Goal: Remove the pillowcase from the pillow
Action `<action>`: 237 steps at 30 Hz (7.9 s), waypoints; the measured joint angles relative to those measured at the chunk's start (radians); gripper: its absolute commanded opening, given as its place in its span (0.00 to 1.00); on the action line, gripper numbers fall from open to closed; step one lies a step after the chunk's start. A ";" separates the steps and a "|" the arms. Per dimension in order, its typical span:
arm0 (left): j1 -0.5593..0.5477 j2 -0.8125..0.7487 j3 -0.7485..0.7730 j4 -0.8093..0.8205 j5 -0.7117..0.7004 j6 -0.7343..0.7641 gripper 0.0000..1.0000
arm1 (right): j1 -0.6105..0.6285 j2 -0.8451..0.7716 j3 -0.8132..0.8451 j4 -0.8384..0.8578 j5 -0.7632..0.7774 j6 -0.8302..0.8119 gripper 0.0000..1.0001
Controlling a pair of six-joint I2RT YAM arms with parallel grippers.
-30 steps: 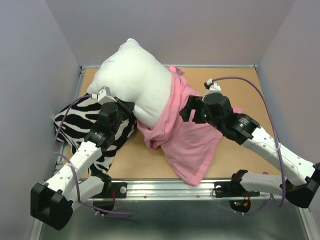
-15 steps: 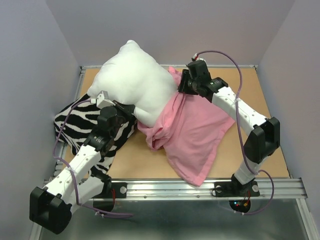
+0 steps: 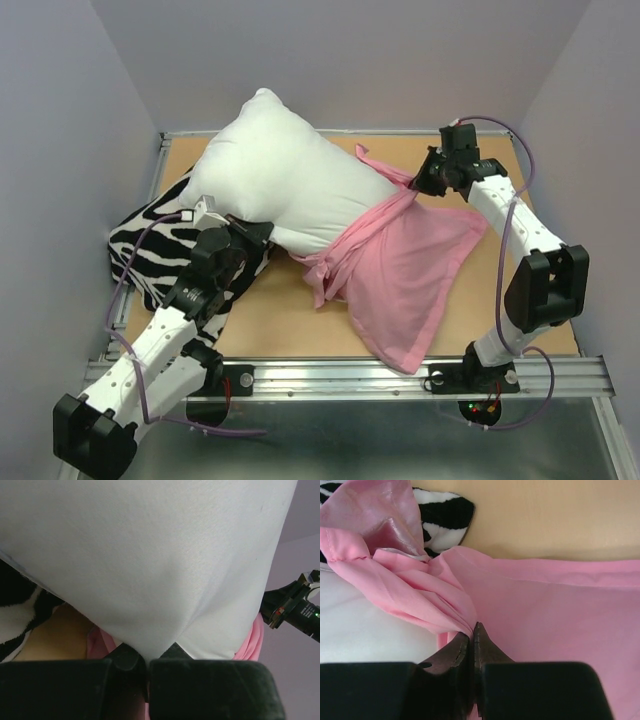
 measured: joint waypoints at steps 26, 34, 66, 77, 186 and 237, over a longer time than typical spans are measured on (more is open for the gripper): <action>-0.030 0.297 0.476 -0.125 -0.101 0.222 0.00 | 0.435 -0.598 -0.288 0.029 0.007 -0.069 0.85; -0.074 0.471 0.623 -0.108 -0.149 0.272 0.00 | 0.708 -0.645 -0.503 -0.011 0.052 0.013 0.89; -0.013 0.713 1.130 -0.385 -0.029 0.385 0.00 | 0.784 -0.876 -0.555 -0.079 0.305 0.203 0.01; 0.175 0.735 1.326 -0.489 0.021 0.391 0.00 | 0.786 -0.975 -0.504 -0.212 0.351 0.260 0.01; 0.426 1.050 1.577 -0.387 0.472 0.351 0.00 | 0.798 -1.190 0.807 -0.815 0.604 0.169 0.01; -0.171 0.883 1.136 -0.491 0.302 0.775 0.00 | -0.129 -0.337 -0.001 -0.251 0.341 -0.140 0.01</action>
